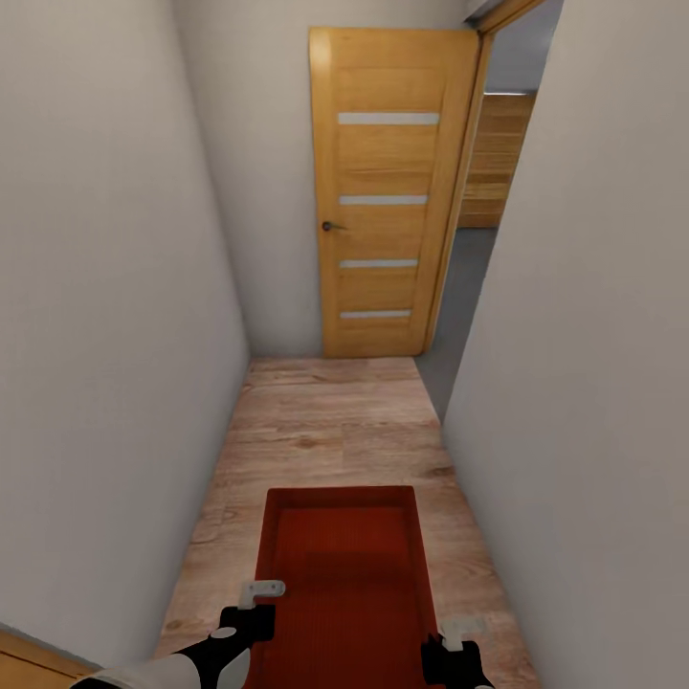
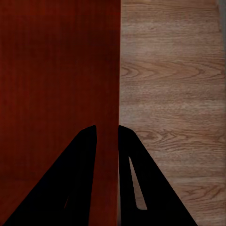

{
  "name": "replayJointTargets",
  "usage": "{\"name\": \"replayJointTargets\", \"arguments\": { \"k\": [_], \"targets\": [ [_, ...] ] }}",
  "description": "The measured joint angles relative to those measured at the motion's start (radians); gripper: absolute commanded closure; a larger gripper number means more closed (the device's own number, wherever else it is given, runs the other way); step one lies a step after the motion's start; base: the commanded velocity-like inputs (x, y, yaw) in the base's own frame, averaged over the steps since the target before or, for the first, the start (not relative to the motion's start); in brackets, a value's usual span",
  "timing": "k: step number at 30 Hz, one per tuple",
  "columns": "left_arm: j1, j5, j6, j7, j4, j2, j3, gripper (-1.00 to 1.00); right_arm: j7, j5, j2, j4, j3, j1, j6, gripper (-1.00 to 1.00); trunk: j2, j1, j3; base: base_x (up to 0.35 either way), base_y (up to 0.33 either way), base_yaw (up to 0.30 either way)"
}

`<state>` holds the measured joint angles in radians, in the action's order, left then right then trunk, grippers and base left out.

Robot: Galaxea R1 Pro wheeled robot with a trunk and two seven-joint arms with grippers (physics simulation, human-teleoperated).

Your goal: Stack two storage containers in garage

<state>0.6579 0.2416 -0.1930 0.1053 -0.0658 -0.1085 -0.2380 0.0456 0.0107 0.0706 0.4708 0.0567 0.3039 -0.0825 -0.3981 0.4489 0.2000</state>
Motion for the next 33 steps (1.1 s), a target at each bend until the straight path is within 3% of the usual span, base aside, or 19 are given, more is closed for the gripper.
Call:
{"name": "replayJointTargets", "arguments": {
  "k": [33],
  "targets": [
    [0.0,0.0,0.0,0.0,0.0,0.0,-0.001,1.0,0.0,0.0,0.0,-0.001,0.0,0.0,-0.002,1.0,0.0,0.0,0.0,0.33,0.0,0.0]
  ]
}}
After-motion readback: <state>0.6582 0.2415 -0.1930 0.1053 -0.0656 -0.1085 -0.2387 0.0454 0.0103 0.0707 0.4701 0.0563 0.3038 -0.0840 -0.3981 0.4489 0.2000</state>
